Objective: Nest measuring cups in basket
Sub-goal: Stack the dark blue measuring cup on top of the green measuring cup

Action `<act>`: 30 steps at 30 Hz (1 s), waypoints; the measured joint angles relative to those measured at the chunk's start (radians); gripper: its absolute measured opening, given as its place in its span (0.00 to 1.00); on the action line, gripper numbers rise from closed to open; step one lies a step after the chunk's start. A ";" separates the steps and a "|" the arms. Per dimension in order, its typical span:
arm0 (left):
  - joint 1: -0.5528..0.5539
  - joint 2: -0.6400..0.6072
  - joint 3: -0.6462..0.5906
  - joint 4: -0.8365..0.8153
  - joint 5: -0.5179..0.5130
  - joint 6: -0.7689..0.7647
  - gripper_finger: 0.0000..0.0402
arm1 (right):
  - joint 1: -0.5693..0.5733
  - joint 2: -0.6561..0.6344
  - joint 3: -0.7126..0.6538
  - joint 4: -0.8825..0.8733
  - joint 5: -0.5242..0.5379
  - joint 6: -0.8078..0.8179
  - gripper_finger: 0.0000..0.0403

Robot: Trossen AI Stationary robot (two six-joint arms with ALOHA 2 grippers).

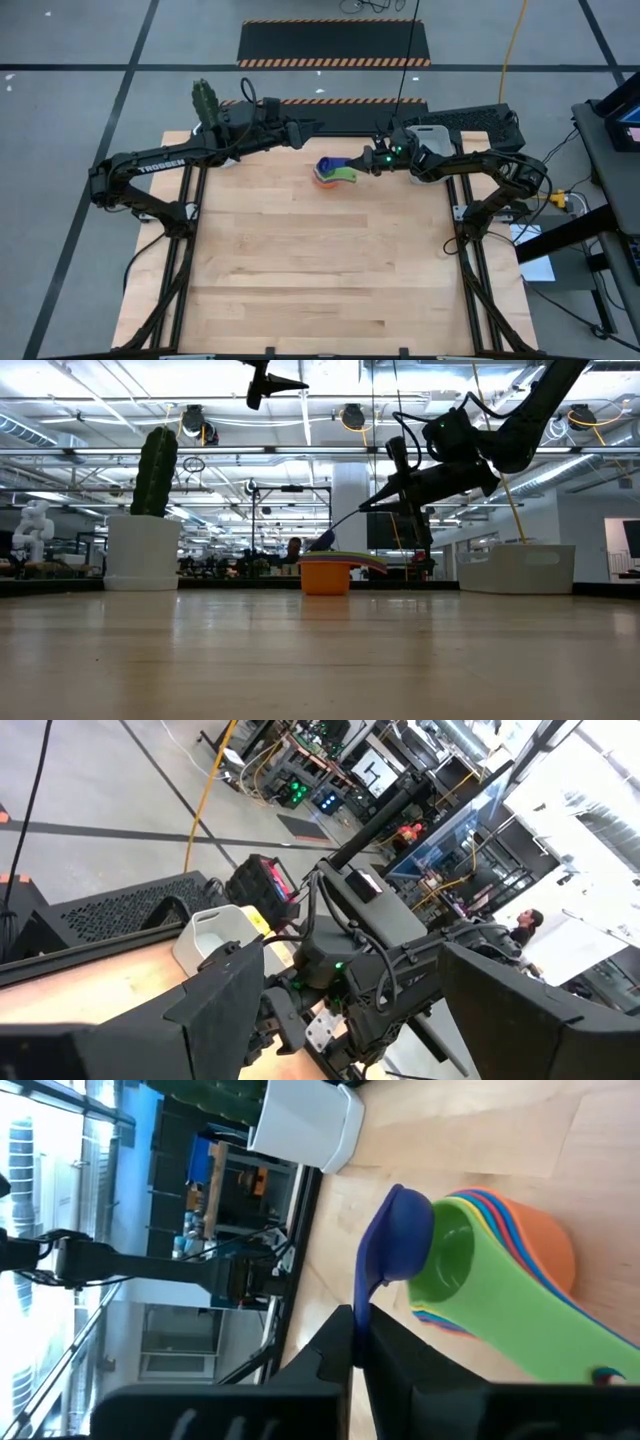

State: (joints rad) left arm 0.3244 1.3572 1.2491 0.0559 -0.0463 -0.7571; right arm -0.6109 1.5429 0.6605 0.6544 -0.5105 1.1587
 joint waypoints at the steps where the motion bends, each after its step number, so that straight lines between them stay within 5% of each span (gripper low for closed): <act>1: 0.000 0.000 0.000 0.000 0.000 -0.002 0.74 | 0.000 0.000 0.000 0.000 0.006 0.000 0.02; 30: 0.000 0.000 0.000 0.000 -0.007 -0.016 0.74 | -0.018 0.000 -0.001 -0.193 -0.015 -0.028 0.38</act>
State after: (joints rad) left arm 0.3246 1.3573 1.2491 0.0562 -0.0532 -0.7732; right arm -0.6289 1.5433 0.6594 0.4610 -0.5259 1.1305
